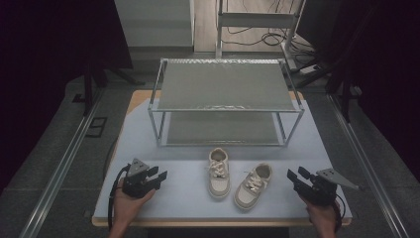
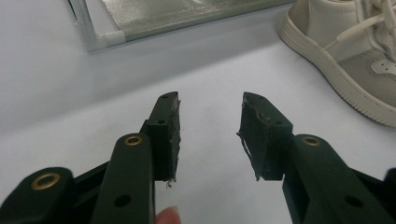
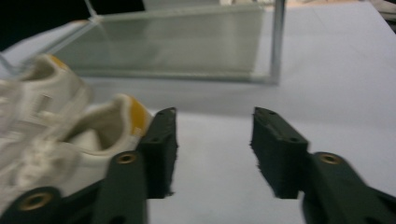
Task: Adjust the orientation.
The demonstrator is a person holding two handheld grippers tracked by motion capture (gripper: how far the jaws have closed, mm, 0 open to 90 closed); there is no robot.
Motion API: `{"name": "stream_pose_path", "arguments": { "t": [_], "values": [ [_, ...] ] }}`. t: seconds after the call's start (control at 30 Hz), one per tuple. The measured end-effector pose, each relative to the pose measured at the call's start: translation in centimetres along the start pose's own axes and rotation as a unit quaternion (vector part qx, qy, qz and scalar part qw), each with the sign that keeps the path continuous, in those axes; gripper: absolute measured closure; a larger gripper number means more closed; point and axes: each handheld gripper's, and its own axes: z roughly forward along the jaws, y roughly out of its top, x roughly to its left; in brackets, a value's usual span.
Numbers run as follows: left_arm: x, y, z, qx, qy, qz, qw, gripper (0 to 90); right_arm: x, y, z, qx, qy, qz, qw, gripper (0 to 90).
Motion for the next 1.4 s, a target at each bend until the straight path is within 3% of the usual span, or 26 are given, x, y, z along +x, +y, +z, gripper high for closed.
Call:
{"name": "stream_pose_path", "arguments": {
  "t": [0.03,0.07,0.23,0.4,0.43,0.47,0.5,0.57,0.6,0.7,0.73,0.77,0.8,0.83,0.87,0.9,0.93,1.0,1.03,1.07,1.17,1.27,1.4],
  "values": [
    [0.0,0.0,0.0,0.000,0.000,0.000,1.0000,57.1,0.0,0.0,0.0,0.000,0.000,0.000,1.0000,53.6],
    [0.1,0.0,0.0,0.002,-0.003,-0.002,1.0000,56.7,0.4,0.3,-0.4,-0.006,0.007,0.001,1.0000,64.9],
    [0.3,-0.1,0.1,0.005,-0.011,-0.011,0.9999,53.3,1.7,1.1,-1.4,-0.022,0.038,-0.012,0.9990,85.3],
    [0.3,-0.1,0.0,0.005,-0.014,-0.012,0.9998,51.9,4.4,1.6,-1.8,-0.021,0.082,-0.033,0.9959,89.3],
    [0.3,-0.1,0.0,0.004,-0.015,-0.012,0.9998,51.9,4.4,1.6,-1.8,-0.021,0.082,-0.033,0.9959,89.3],
    [0.3,-0.1,0.0,0.005,-0.015,-0.012,0.9998,51.2,5.8,1.7,-1.6,-0.018,0.099,-0.046,0.9939,89.3],
    [0.3,0.0,0.0,0.004,-0.015,-0.013,0.9998,51.2,5.8,1.7,-1.6,-0.018,0.099,-0.046,0.9939,89.3],
    [0.3,0.0,-0.1,0.005,-0.014,-0.015,0.9998,51.0,7.7,1.7,-0.8,-0.010,0.131,-0.049,0.9901,89.3],
    [0.3,0.0,-0.1,0.005,-0.016,-0.016,0.9997,51.0,7.7,1.7,-0.8,-0.010,0.131,-0.049,0.9901,89.3],
    [0.3,0.0,-0.2,0.005,-0.020,-0.015,0.9997,49.7,11.0,1.2,1.0,0.012,0.164,-0.070,0.9840,89.4],
    [0.3,0.0,-0.2,0.006,-0.021,-0.015,0.9996,49.7,11.0,1.2,1.0,0.012,0.164,-0.070,0.9840,89.4],
    [0.3,0.0,-0.2,0.005,-0.023,-0.015,0.9996,49.3,11.9,1.0,1.5,0.020,0.174,-0.077,0.9816,89.4],
    [0.3,0.0,-0.2,0.005,-0.023,-0.015,0.9996,48.6,13.7,0.6,2.6,0.035,0.187,-0.091,0.9775,89.4],
    [0.3,0.0,-0.3,0.006,-0.023,-0.014,0.9996,48.4,14.5,0.5,3.1,0.045,0.194,-0.098,0.9750,89.3],
    [0.3,0.0,-0.3,0.006,-0.023,-0.014,0.9996,48.0,14.5,0.5,3.1,0.045,0.194,-0.098,0.9750,89.3],
    [0.3,0.0,-0.2,0.007,-0.025,-0.014,0.9996,47.8,15.9,0.0,4.0,0.056,0.204,-0.107,0.9715,89.3],
    [0.3,0.0,-0.2,0.007,-0.025,-0.014,0.9996,47.7,15.9,0.0,4.0,0.056,0.204,-0.107,0.9715,89.3],
    [0.2,0.0,-0.1,0.009,-0.025,-0.013,0.9996,47.2,17.7,-0.9,5.0,0.077,0.218,-0.123,0.9652,89.4],
    [0.2,0.0,-0.1,0.009,-0.025,-0.013,0.9996,46.9,17.7,-0.9,5.0,0.077,0.218,-0.123,0.9652,89.4],
    [0.1,0.0,0.0,0.012,-0.026,-0.010,0.9995,46.7,18.7,-1.5,5.5,0.090,0.225,-0.132,0.9610,89.4],
    [-0.1,0.0,0.1,0.013,-0.027,-0.007,0.9995,46.4,20.0,-2.2,6.1,0.101,0.230,-0.143,0.9573,89.4],
    [-0.3,0.0,0.3,0.017,-0.029,-0.005,0.9994,46.0,20.7,-2.7,6.6,0.112,0.229,-0.153,0.9548,89.4],
    [-0.5,-0.1,0.5,0.021,-0.030,-0.002,0.9993,46.0,20.9,-3.2,7.0,0.122,0.221,-0.159,0.9545,89.4]
  ]
}}
